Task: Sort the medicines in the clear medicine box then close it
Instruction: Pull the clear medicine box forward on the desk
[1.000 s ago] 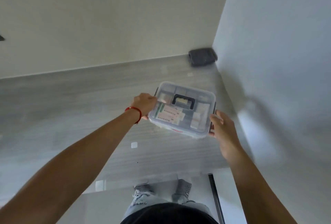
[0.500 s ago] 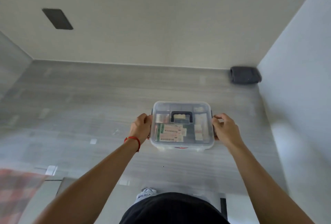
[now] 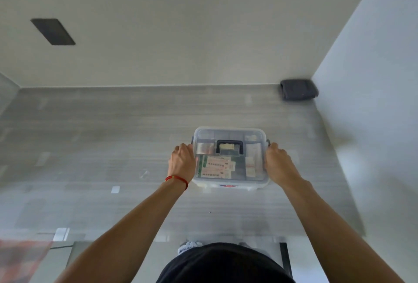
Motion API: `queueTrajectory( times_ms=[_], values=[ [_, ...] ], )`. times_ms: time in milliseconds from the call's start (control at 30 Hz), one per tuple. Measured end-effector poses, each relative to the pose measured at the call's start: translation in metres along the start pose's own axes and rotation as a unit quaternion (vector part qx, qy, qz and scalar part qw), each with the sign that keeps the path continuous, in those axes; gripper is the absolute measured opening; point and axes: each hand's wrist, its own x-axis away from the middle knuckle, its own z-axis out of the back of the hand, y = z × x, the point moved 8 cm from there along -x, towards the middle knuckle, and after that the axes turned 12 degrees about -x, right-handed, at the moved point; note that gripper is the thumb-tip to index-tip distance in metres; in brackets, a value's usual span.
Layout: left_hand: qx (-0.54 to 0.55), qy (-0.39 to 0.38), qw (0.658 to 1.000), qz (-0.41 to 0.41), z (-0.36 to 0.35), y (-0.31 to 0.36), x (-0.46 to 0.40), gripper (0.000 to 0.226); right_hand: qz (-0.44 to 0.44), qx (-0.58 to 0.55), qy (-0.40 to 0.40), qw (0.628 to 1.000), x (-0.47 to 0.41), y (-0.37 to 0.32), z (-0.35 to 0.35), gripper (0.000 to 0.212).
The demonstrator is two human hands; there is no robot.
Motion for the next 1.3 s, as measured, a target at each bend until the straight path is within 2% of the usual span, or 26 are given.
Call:
queueTrajectory(
  times_ms=[67,133,200,300,367,433,500,567,633,700,800,967,1033,1100,1133,1200,1233,1300],
  values=[
    [-0.006,0.002,1.000,-0.004,0.001,0.000,-0.002,0.035,-0.044,-0.095,-0.009,0.995,-0.002,0.018,-0.001,0.019],
    [-0.011,0.002,1.000,-0.009,0.000,-0.001,-0.003,0.037,-0.098,-0.230,-0.022,0.968,-0.002,0.041,-0.006,0.026],
    [-0.001,0.002,1.000,-0.013,0.000,-0.002,-0.002,0.037,-0.125,-0.279,-0.027,0.952,0.003,0.060,-0.010,0.030],
    [0.007,0.008,1.000,-0.018,0.003,-0.004,-0.002,0.039,-0.095,-0.198,0.032,0.975,0.012,0.067,-0.003,0.035],
    [-0.010,0.009,1.000,-0.026,0.005,-0.003,-0.003,0.039,-0.007,-0.168,0.117,0.979,0.020,0.042,0.012,0.036],
    [-0.045,0.008,0.998,-0.046,0.005,0.001,-0.004,0.037,0.116,-0.152,0.151,0.970,0.028,-0.002,0.016,0.038],
    [-0.089,0.009,0.994,-0.062,0.004,0.006,-0.003,0.032,0.187,-0.091,0.108,0.972,0.031,-0.045,0.002,0.046],
    [-0.109,0.014,0.992,-0.062,0.006,0.009,-0.002,0.030,0.177,-0.028,0.032,0.983,0.025,-0.065,-0.020,0.052],
    [-0.110,0.017,0.992,-0.055,0.007,0.008,-0.002,0.031,0.163,0.034,-0.005,0.986,0.019,-0.067,-0.037,0.057],
    [-0.098,0.013,0.995,-0.025,0.006,0.000,-0.003,0.030,0.174,0.088,-0.003,0.981,0.019,-0.064,-0.044,0.060],
    [-0.065,-0.019,0.997,0.023,-0.002,-0.019,-0.005,0.032,0.186,0.105,0.007,0.977,0.018,-0.061,-0.045,0.062],
    [0.105,-0.108,0.981,0.120,-0.020,-0.048,-0.002,0.026,0.185,0.112,-0.007,0.976,0.018,-0.062,-0.045,0.062],
    [0.105,-0.106,0.983,0.110,-0.016,-0.046,-0.001,0.021,0.191,0.061,-0.020,0.979,0.018,-0.062,-0.042,0.062],
    [0.079,-0.072,0.992,0.067,-0.003,-0.035,0.001,0.025,0.173,-0.029,-0.010,0.984,0.016,-0.055,-0.031,0.065],
    [0.089,-0.072,0.992,0.051,0.000,-0.027,0.004,0.026,0.139,-0.080,0.006,0.987,0.014,-0.045,-0.024,0.066],
    [0.154,-0.114,0.981,0.034,0.000,-0.012,0.015,0.027,0.012,-0.199,0.016,0.980,0.013,-0.018,-0.017,0.067],
    [0.190,-0.137,0.972,0.030,0.000,-0.004,0.022,0.031,-0.044,-0.247,0.005,0.968,0.015,-0.009,-0.019,0.061],
    [0.230,-0.168,0.958,0.024,0.001,0.008,0.032,0.037,-0.080,-0.294,-0.021,0.952,0.022,-0.006,-0.025,0.041]
  ],
)
